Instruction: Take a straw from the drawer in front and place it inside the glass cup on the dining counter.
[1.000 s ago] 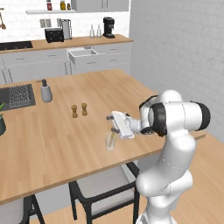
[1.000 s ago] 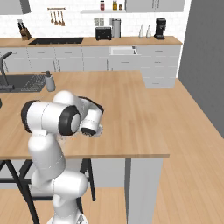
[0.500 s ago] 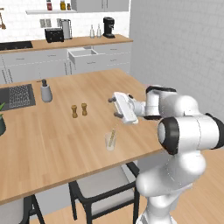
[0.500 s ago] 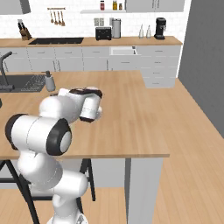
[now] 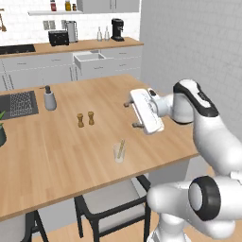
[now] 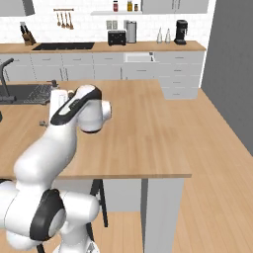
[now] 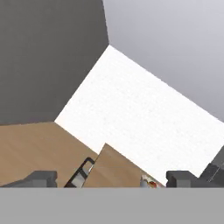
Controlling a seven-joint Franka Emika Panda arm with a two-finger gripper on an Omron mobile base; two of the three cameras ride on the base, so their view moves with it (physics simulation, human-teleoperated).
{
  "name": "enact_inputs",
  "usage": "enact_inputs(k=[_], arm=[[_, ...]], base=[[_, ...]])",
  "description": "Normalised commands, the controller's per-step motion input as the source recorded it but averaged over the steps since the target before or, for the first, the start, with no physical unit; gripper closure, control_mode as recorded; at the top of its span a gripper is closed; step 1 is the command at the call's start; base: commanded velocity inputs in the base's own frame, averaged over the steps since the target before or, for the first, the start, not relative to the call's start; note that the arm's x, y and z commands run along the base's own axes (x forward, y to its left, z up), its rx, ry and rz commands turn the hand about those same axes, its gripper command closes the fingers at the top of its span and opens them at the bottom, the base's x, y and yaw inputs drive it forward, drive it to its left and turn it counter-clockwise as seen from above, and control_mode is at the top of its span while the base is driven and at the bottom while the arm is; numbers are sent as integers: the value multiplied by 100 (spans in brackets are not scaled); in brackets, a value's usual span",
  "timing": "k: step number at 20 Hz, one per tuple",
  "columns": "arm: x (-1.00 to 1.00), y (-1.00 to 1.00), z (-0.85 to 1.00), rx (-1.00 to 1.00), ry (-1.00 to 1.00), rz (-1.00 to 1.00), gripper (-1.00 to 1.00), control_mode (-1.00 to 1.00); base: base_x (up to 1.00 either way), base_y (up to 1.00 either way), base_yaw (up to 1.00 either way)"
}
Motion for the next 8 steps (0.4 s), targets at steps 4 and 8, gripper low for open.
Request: enact_inputs(k=[4, 8], arm=[[-100, -31, 8, -28, -28, -13, -100, -100], [-100, -34, 0, -27, -20, -15, -100, -100]], base=[[0, 0, 0], [0, 0, 0]])
